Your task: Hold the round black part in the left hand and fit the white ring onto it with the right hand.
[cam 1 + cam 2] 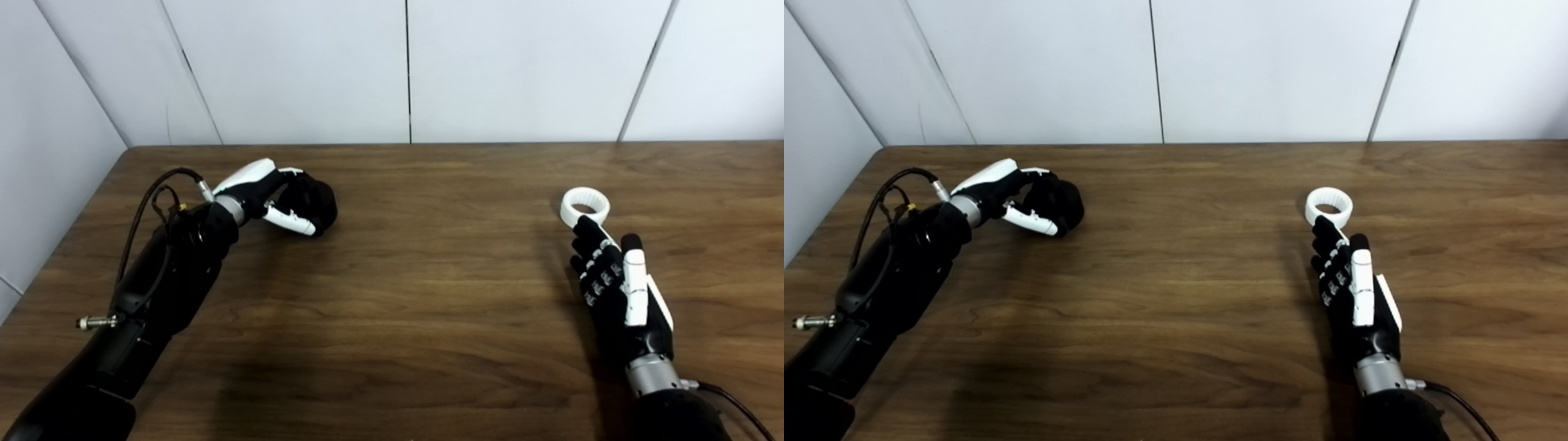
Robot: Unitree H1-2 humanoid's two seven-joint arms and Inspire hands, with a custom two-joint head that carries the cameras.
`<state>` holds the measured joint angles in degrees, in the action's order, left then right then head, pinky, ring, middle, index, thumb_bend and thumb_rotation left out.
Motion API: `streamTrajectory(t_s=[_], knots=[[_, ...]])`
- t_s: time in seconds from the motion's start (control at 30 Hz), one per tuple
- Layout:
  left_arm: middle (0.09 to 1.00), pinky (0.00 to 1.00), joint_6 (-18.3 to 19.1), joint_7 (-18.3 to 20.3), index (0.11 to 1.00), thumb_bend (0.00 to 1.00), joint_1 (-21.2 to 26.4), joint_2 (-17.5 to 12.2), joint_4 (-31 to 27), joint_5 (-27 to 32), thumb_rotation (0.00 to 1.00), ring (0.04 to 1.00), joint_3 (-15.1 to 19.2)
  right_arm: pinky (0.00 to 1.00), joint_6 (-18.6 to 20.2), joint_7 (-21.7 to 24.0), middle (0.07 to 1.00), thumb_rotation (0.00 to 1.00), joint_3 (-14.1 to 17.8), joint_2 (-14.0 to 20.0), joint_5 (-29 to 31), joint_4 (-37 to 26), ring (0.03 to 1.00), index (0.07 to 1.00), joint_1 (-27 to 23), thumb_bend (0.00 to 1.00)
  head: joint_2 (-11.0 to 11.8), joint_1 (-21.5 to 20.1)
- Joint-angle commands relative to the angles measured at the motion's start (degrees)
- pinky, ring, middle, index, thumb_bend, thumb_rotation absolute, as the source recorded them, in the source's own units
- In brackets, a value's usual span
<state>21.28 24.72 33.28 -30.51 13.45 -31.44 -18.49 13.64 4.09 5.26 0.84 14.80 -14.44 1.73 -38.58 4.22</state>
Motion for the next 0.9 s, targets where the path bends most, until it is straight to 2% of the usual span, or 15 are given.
streamTrajectory(t_s=[0.0, 0.4, 0.87], knots=[[0.965, 0.90, -0.8, -1.2, 0.862, 0.98, 2.7, -0.7, -0.5, -1.3, 0.35, 1.000, 0.2, 1.00, -2.0, 0.3, 0.953, 1.00, 0.2, 0.2, 0.5, -2.3, 0.993, 0.902, 0.0, 0.55, 0.0, 0.1], [0.939, 0.88, -0.8, -1.0, 0.787, 0.94, 2.3, -0.7, -0.9, -1.4, 0.35, 1.000, -0.4, 1.00, -1.7, 0.2, 0.941, 1.00, 0.4, 0.4, 0.4, -2.3, 0.982, 0.902, -0.4, 0.55, -0.2, 0.2], [0.950, 0.84, -2.1, 0.1, 0.800, 0.94, -1.5, -1.0, -5.0, -2.2, 0.36, 0.999, -2.2, 1.00, -1.5, 0.5, 0.946, 1.00, 0.3, 0.8, 0.4, -2.1, 0.987, 0.908, -1.3, 0.55, -0.3, 0.3]])
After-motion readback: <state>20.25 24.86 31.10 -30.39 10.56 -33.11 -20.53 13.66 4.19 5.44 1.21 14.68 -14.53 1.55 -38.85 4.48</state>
